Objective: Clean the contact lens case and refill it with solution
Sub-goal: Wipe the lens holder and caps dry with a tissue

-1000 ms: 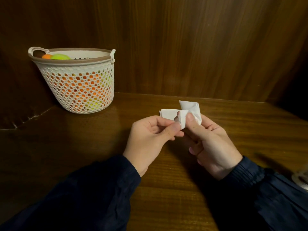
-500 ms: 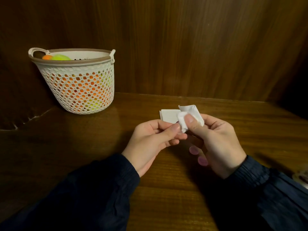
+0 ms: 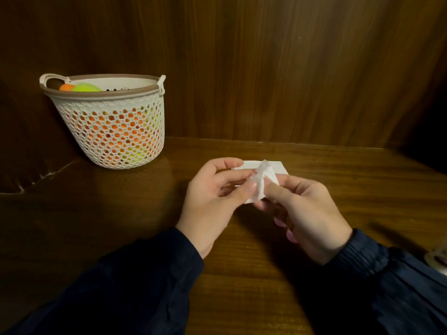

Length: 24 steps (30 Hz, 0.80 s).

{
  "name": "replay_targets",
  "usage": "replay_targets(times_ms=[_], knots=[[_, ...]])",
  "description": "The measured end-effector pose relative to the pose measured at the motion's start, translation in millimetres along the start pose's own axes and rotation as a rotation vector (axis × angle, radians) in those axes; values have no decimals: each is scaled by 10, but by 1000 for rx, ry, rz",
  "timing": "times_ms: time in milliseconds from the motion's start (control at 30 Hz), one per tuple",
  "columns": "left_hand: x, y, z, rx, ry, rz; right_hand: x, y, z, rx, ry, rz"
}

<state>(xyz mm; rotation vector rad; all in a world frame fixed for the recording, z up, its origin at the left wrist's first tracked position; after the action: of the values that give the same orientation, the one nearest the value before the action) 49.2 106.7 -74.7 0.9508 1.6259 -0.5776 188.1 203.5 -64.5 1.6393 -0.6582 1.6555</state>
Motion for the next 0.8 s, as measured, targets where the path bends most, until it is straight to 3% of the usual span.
replay_targets(times_ms=[133,433,667,733,800], knots=[[1,11,4,-6,117,-162,-23,25,-12,155,48,-95],[5,-28,30,-4,120,-113,25,-10,0,278,114,-97],[17,-46,2,30,-24,122,134,-113,-22,219,6,56],[5,-87,-15,61,-16,63,183,-178,-62,105,-15,-5],[-14,-130,-30,112,32,-144,222,-304,-136,-90,-56,-31]])
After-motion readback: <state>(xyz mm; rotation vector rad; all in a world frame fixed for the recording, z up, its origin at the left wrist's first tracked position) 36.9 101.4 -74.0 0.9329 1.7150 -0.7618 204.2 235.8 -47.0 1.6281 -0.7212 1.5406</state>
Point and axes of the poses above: each hand's wrist, its own z-axis away from the middle knuckle, its own y-axis out of the palm, x = y × z, the point moved 2 cm from there along -z, towards the middle knuckle, and after that the axes turned 1 degree about y, right-handed, at the moved point
